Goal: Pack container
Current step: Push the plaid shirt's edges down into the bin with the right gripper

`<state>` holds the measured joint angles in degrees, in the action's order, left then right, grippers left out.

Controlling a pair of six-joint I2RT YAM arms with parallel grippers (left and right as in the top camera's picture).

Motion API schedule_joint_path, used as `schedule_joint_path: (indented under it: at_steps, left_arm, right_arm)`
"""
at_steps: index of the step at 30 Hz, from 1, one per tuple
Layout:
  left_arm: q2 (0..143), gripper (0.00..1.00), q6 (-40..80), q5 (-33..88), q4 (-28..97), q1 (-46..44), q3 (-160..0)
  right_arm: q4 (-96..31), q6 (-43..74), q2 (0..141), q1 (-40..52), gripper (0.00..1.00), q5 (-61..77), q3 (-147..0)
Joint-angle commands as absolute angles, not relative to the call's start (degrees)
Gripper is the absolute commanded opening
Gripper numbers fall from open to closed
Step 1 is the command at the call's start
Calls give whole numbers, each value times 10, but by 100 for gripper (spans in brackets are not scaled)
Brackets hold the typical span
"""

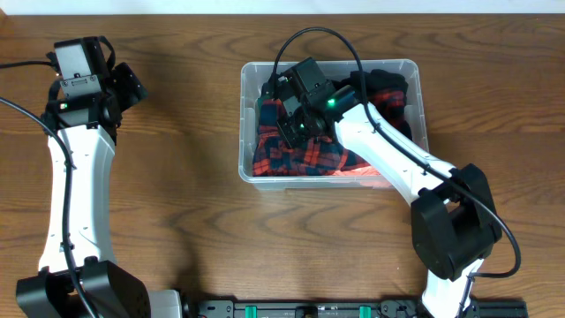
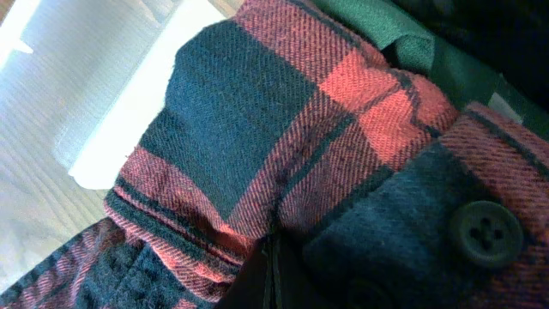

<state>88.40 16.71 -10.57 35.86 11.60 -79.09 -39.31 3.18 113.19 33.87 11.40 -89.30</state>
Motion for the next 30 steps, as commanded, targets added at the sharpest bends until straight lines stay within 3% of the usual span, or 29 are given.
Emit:
schedule_joint_path:
  at_steps: [1, 9, 19, 30]
  left_arm:
    - [881, 98, 166, -112, 360, 118, -792]
    - [881, 98, 166, -112, 360, 118, -792]
    - [881, 98, 166, -112, 360, 118, -792]
    - [881, 98, 166, -112, 360, 118, -792]
  right_arm:
    - [-399, 24, 1131, 331, 1, 112, -900]
    - [-412, 20, 1019, 317, 1, 108, -915]
    - [-496, 20, 1005, 317, 1, 81, -878]
    - [-424, 20, 1005, 317, 1, 79, -743]
